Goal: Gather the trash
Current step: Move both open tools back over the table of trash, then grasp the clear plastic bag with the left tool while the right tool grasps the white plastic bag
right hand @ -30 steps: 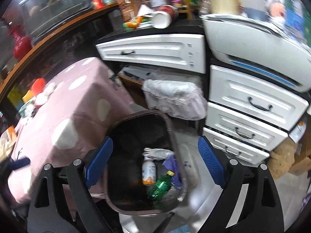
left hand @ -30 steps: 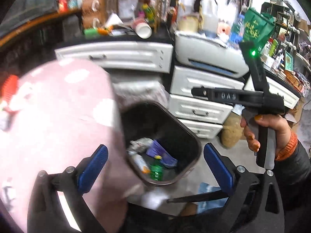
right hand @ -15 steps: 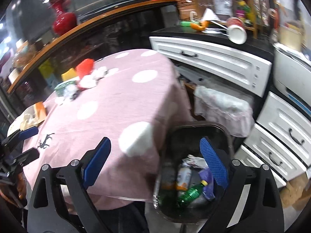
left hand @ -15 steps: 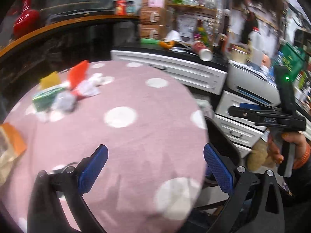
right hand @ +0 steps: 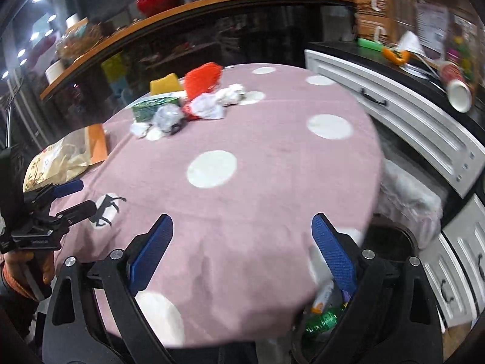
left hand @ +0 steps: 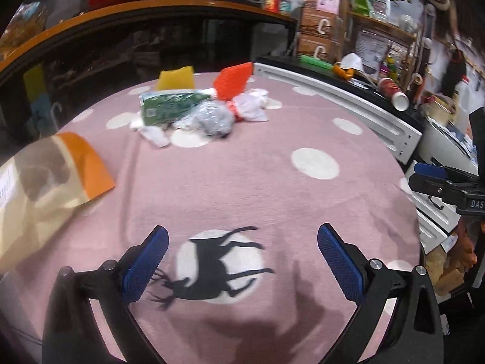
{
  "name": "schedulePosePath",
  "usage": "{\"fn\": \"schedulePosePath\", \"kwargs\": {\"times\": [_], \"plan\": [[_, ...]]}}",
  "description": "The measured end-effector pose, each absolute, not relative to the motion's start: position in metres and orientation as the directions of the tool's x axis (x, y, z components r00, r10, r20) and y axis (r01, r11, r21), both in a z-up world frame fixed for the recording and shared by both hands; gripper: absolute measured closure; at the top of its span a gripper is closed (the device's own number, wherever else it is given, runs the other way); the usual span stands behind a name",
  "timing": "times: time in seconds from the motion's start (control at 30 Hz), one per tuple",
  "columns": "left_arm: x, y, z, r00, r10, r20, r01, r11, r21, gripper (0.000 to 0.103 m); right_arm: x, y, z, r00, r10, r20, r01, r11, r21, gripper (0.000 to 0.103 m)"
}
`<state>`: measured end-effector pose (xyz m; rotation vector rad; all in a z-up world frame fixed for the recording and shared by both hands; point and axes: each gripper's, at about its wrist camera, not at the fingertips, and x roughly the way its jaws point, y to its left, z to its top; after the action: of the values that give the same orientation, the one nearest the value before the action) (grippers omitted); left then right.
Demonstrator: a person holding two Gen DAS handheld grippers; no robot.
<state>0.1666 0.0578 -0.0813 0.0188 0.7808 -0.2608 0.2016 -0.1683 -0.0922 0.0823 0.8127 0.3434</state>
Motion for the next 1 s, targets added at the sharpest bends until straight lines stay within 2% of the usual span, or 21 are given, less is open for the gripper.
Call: {"fn": "schedulePosePath", "kwargs": {"times": [0.13, 0.37, 0.7, 0.77, 0.87, 0.93, 1.0], "plan": [[0.182, 0.071, -0.075, 0.687, -0.209, -0.696, 0.217, 0.973, -0.078, 0.006, 0.225, -0.144, -0.09, 0.608, 0.363, -0.707, -0.315, 0.927, 0.205, 0.012], [0.238, 0.065, -0.058, 0.704, -0.214, -0.677, 0.28, 0.96, -0.012, 0.006, 0.252, -0.125, -0.08, 0.608, 0.373, -0.701, -0.338, 0.92, 0.197, 0.011], [0.324, 0.034, -0.073, 0.686, -0.197, -0.7, 0.294, 0.955, 0.02, 0.006, 0.275, -0.133, -0.095, 0.576, 0.347, -0.74, -0.312, 0.93, 0.194, 0.012], [0.338, 0.028, -0.081, 0.679, -0.172, -0.714, 0.286, 0.957, 0.041, 0.01, 0.279, -0.133, -0.098, 0.568, 0.346, -0.747, -0.311, 0.93, 0.195, 0.011], [0.352, 0.027, -0.092, 0.652, -0.157, -0.741, 0.279, 0.959, 0.042, 0.025, 0.285, -0.132, -0.099, 0.565, 0.343, -0.751, -0.314, 0.931, 0.189, 0.012], [0.355, 0.029, -0.097, 0.646, -0.137, -0.751, 0.261, 0.964, 0.048, 0.04, 0.29, -0.132, -0.099, 0.565, 0.341, -0.751, -0.315, 0.931, 0.185, 0.012], [0.352, 0.035, -0.098, 0.651, -0.148, -0.744, 0.253, 0.967, 0.03, 0.045, 0.295, -0.131, -0.099, 0.564, 0.341, -0.752, -0.316, 0.931, 0.185, 0.012]]}}
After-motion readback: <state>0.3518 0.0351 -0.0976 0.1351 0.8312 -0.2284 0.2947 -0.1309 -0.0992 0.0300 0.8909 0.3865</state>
